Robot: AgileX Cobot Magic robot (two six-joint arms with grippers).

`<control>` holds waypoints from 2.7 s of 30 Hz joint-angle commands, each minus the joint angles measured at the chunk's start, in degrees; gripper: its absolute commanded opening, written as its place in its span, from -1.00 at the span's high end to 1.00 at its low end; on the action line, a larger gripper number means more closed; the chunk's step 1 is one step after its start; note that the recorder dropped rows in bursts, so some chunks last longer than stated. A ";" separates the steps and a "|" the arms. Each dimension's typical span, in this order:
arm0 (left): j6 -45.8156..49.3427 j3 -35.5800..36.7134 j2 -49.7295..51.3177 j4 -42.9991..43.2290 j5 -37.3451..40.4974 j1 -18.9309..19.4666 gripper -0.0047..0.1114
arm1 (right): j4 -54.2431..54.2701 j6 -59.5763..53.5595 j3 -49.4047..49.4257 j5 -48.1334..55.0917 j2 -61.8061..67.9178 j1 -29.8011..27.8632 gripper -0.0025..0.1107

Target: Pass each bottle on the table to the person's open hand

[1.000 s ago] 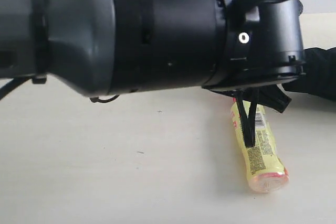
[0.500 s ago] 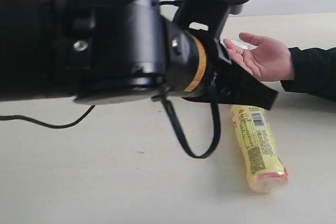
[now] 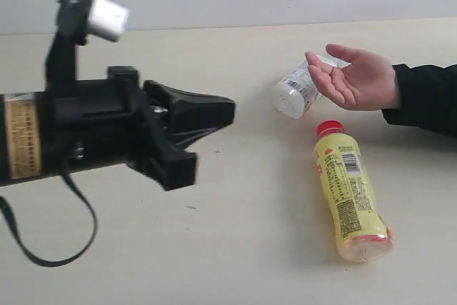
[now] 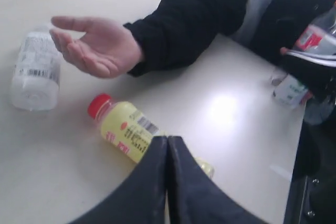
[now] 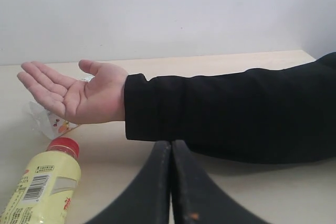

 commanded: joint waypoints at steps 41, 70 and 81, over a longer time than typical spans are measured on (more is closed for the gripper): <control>11.77 16.17 -3.52 -5.79 -15.15 19.74 0.92 | 19.84 -8.22 -54.00 30.87 69.88 0.01 0.96; 11.77 16.17 -3.52 -5.79 -15.15 19.74 0.92 | 5.49 4.41 -59.74 43.32 80.61 24.67 -0.09; 11.77 16.17 -3.52 -5.79 -15.15 19.74 0.92 | 5.64 2.44 -59.74 39.29 82.10 24.67 -0.37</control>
